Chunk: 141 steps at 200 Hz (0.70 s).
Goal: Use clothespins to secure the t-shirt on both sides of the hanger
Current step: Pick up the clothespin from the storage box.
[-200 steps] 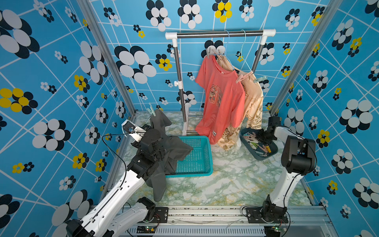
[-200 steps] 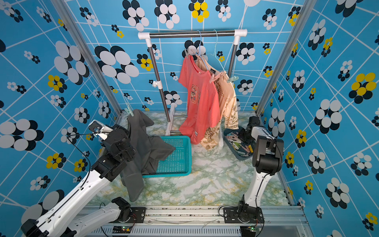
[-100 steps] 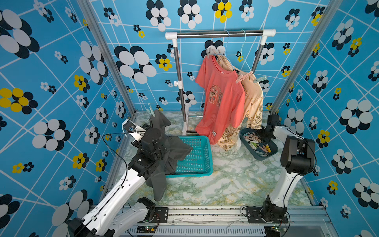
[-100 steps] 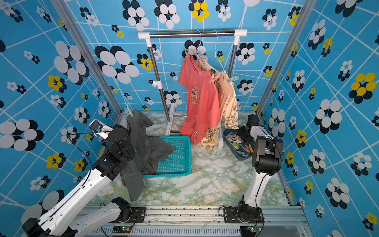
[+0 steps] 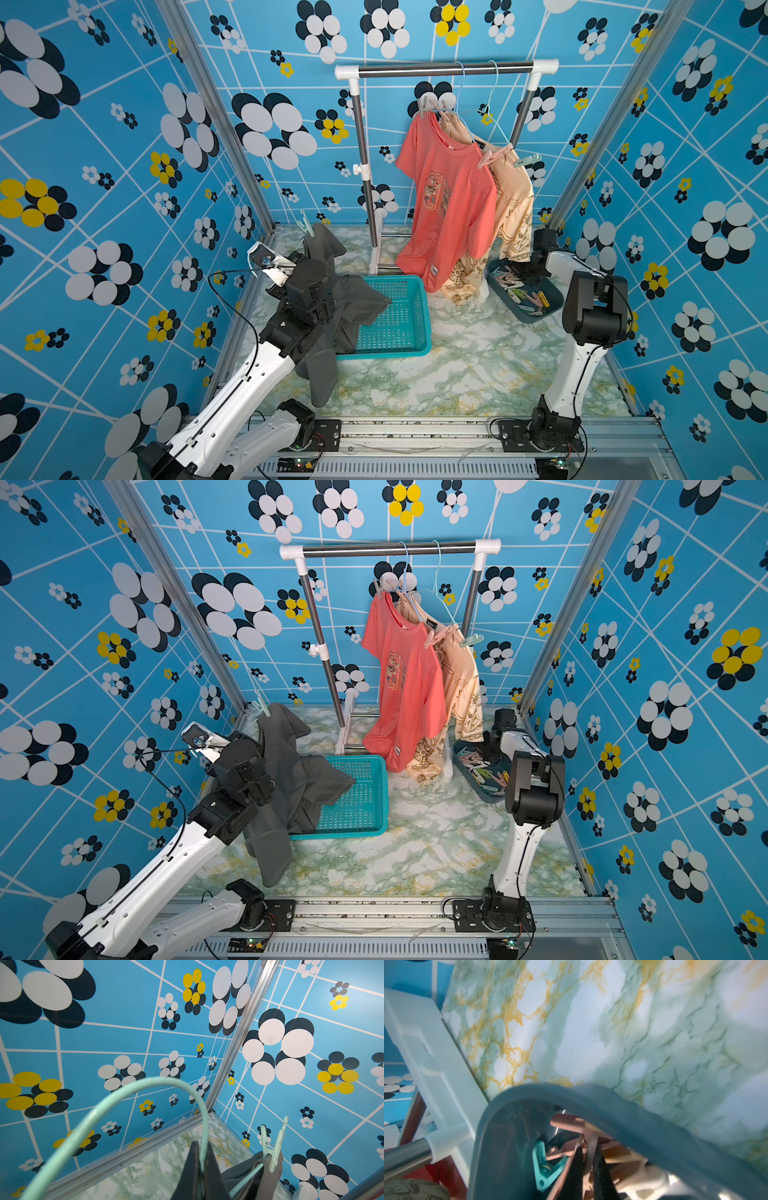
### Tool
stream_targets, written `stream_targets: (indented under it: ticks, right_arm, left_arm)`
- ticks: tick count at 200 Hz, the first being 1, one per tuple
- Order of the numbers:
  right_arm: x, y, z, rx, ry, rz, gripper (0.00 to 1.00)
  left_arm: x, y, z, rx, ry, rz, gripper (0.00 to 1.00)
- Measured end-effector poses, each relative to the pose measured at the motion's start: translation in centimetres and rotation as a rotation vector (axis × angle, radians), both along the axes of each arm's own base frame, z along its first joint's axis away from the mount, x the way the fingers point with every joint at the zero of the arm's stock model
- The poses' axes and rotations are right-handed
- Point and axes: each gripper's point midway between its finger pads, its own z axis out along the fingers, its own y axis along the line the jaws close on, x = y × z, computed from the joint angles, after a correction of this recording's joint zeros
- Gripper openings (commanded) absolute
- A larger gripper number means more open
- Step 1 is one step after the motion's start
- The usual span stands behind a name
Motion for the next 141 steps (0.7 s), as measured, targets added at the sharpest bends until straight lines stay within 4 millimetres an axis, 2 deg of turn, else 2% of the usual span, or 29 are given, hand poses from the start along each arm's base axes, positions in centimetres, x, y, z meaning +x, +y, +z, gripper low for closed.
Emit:
stream_targets:
  ticks: [22,49,107,130,141]
  right_arm:
    - [-0.2,0.3,0.1,-0.012,0.003,0.025,0.02]
    - [-1.3,0.3,0.9,-0.046,0.018,0.067,0.0]
    - [-4.6,1.3,7.1,-0.149,-0.063,0.163,0.0]
    - [-6.7,1.9,8.4,-0.176,-0.081,0.195,0.0]
    - [-8.0,2.9,8.8,-0.197,-0.087,0.23,0.0]
  left_arm:
    - [0.0,0.1,-0.1,0.001,0.002,0.001,0.0]
    - [0.1,0.1,-0.1,-0.007,-0.006,-0.001,0.0]
    - [0.0,0.1,0.0,-0.017,-0.017,-0.004,0.0]
    - [0.0,0.1,-0.1,-0.015,-0.015,-0.004,0.0]
    - [0.0,0.1,-0.1,-0.016,-0.015,-0.004,0.0]
